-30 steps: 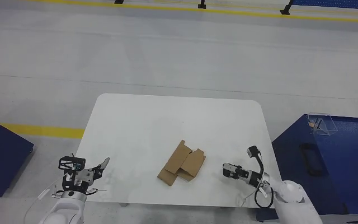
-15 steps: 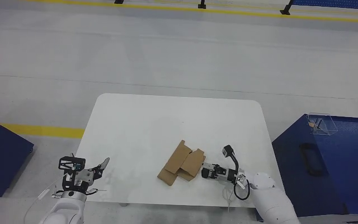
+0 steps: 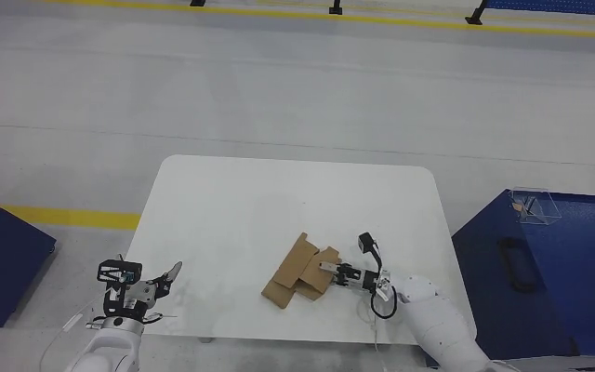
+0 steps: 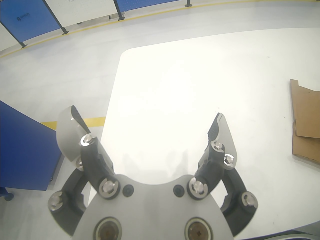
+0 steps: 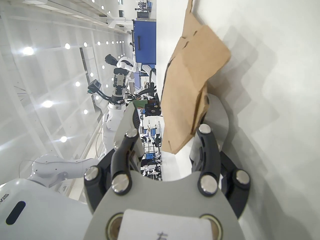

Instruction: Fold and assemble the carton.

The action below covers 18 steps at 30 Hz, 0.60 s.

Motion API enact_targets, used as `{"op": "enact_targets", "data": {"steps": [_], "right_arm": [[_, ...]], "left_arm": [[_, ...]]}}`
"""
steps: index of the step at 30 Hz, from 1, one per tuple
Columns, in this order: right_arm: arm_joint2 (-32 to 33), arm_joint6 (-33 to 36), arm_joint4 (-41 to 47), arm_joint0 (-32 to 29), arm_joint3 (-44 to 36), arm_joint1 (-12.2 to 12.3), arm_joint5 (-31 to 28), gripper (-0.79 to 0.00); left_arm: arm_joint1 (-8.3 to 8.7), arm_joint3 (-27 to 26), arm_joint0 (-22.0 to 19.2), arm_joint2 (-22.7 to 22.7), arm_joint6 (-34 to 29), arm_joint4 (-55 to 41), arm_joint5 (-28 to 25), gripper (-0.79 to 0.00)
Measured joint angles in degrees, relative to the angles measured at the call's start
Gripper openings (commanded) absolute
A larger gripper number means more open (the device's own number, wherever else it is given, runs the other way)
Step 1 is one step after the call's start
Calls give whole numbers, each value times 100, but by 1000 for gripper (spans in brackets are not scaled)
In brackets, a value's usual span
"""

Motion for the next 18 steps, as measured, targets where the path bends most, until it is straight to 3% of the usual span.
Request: {"op": "enact_targets", "data": {"steps": [1,10,13,18], "right_arm": [[-40,-12,28,50,64,-35,53,-785],[-184,578,310,331,96,-170,-191,-785],[-103,867,394,393,-674,-20,156,-785],[657,1511,667,98,-2823,516,805,-785]], "left_arm": [[0,0,0,0,0,0,0,0],[0,0,0,0,0,0,0,0],[0,0,0,0,0,0,0,0],[0,0,0,0,0,0,0,0]]}}
